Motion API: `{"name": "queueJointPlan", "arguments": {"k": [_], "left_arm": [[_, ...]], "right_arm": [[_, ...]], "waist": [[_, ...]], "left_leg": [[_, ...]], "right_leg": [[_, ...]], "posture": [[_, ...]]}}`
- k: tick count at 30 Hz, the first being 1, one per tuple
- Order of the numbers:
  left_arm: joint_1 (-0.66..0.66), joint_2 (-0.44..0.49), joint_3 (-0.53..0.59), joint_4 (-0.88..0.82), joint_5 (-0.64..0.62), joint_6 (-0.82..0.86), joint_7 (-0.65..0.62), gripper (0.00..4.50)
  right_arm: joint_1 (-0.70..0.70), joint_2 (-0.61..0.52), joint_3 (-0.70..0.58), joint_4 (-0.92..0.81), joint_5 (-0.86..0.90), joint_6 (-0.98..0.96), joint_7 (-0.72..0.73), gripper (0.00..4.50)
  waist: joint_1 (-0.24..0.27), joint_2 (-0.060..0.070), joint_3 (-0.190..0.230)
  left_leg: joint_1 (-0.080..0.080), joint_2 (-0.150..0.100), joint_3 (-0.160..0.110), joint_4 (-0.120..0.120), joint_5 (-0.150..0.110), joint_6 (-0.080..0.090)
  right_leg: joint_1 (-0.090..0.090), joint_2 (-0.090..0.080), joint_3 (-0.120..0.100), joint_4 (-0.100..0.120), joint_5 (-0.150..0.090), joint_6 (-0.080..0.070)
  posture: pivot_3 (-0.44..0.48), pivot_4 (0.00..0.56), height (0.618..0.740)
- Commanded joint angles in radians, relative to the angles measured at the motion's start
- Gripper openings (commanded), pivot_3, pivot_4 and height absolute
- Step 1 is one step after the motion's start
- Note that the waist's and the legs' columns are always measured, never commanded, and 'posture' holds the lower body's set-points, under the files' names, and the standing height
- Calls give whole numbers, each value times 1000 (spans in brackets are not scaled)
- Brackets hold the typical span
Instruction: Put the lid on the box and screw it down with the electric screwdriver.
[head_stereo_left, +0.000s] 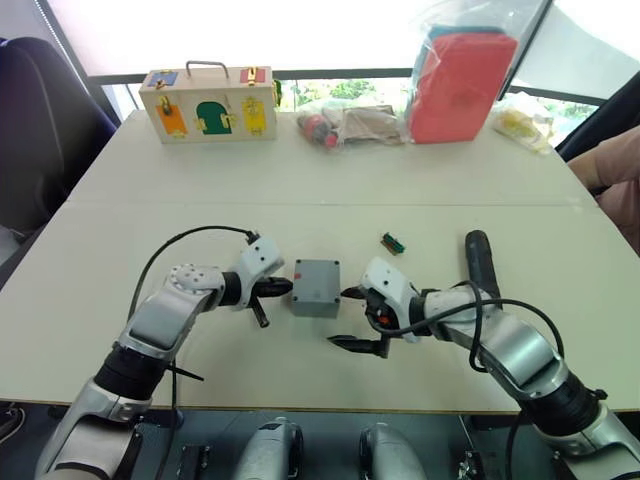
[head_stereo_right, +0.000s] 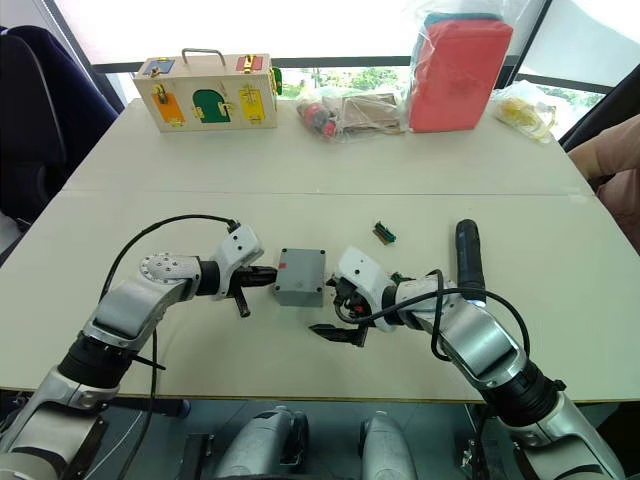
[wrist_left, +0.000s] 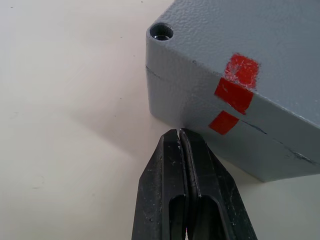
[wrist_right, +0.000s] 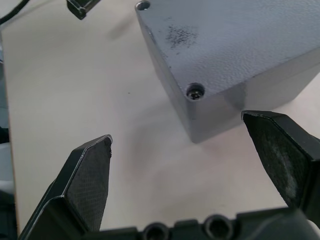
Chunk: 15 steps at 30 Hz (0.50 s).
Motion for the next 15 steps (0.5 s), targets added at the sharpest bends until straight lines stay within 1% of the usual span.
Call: {"name": "queueJointPlan", "arguments": {"k": [1, 6, 9, 10, 12, 14, 15], "left_arm": [[5, 14, -1, -45, -13, 1, -22, 0], [34, 53, 37, -100, -64, 40, -65, 0], [42, 87, 85, -106, -104, 31, -97, 0], [38, 91, 107, -103, -120, 27, -104, 0], [17, 89, 178, -116, -203, 42, -135, 0], [-1, 87, 212, -129, -254, 57, -152, 0], [-12, 85, 215, -133, -268, 64, -156, 0]], "right_arm": [[-12, -12, -28, -15, -10, -17, 7, 4436], [17, -95, -175, -52, 53, 5, 50, 4436], [35, -146, -311, -66, 121, 47, 66, 4436], [41, -152, -358, -67, 146, 69, 63, 4436], [68, -143, -490, -52, 205, 121, 38, 4436], [89, -138, -552, -44, 227, 147, 14, 4436], [104, -134, -564, -40, 224, 149, -2, 4436]], "waist": [[0, 0, 0], [0, 0, 0], [0, 0, 0], [0, 0, 0], [0, 0, 0], [2, 0, 0], [2, 0, 0]], "left_leg": [[0, 0, 0, 0, 0, 0], [0, 0, 0, 0, 0, 0], [0, 0, 0, 0, 0, 0], [0, 1, 0, 0, 0, 0], [0, 1, 0, 0, 0, 0], [0, 1, -1, 0, 0, 0], [0, 1, -1, 0, 0, 0]], "right_leg": [[0, 0, 0, 0, 0, 0], [0, 0, 0, 0, 0, 0], [0, -1, 0, 0, 0, 0], [0, -2, 0, 0, 0, 0], [0, -2, 1, 0, 0, 0], [0, -2, 1, 0, 0, 0], [1, -3, 1, -1, 0, 0]], "posture": [[0, 150, 740], [0, 150, 740], [0, 150, 740], [0, 150, 740], [0, 150, 740], [0, 150, 740], [0, 150, 740]]}}
